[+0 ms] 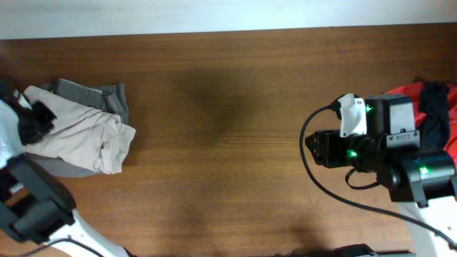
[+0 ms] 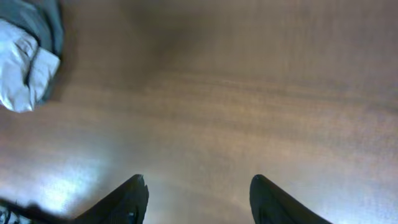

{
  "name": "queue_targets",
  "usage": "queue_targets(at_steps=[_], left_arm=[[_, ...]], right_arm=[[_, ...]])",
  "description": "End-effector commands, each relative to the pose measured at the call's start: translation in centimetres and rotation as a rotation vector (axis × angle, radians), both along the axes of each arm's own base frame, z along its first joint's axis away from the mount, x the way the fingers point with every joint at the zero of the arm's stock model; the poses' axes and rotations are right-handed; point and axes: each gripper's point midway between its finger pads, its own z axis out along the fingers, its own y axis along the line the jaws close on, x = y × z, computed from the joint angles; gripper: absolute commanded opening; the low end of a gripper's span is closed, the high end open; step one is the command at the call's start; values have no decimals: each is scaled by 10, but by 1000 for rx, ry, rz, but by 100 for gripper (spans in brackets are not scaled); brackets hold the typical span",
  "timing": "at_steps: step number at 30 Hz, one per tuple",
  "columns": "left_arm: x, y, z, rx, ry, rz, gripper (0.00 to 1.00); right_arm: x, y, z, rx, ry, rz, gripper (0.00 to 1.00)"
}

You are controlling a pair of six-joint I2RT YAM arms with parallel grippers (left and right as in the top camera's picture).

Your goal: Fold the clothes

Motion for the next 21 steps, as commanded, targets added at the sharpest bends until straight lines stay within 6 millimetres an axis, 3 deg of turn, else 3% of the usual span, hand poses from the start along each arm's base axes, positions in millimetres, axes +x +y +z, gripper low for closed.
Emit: queue_targets(at_steps=[1,4,7,9,12,15,18,21], left_arm=[[13,-41,122,67,-273,-181,20],[-1,-73,145,68,-274,-242,23],[-20,-105,137,19,-178,-285,18],[-26,-122,112,-12,-92,-282,13],[-35,-128,63,-31,11,-232,11],[-50,-132,0,-74,82,-185,11],[-59,-132,-58,-74,74,-171,13],[-62,-131,-92,-51,29,-155,18]], right_arm=[[0,-2,21,4,-94,-6,60],[-2,-2,27,7,-125,-6,60],[-4,-2,28,7,-123,-6,61],[-7,-3,25,5,-107,-6,61],[-9,-3,23,4,-95,-6,61],[-10,-3,22,3,-92,-6,61],[-10,-3,22,3,-92,-6,61],[-10,-3,22,3,-92,-6,61]])
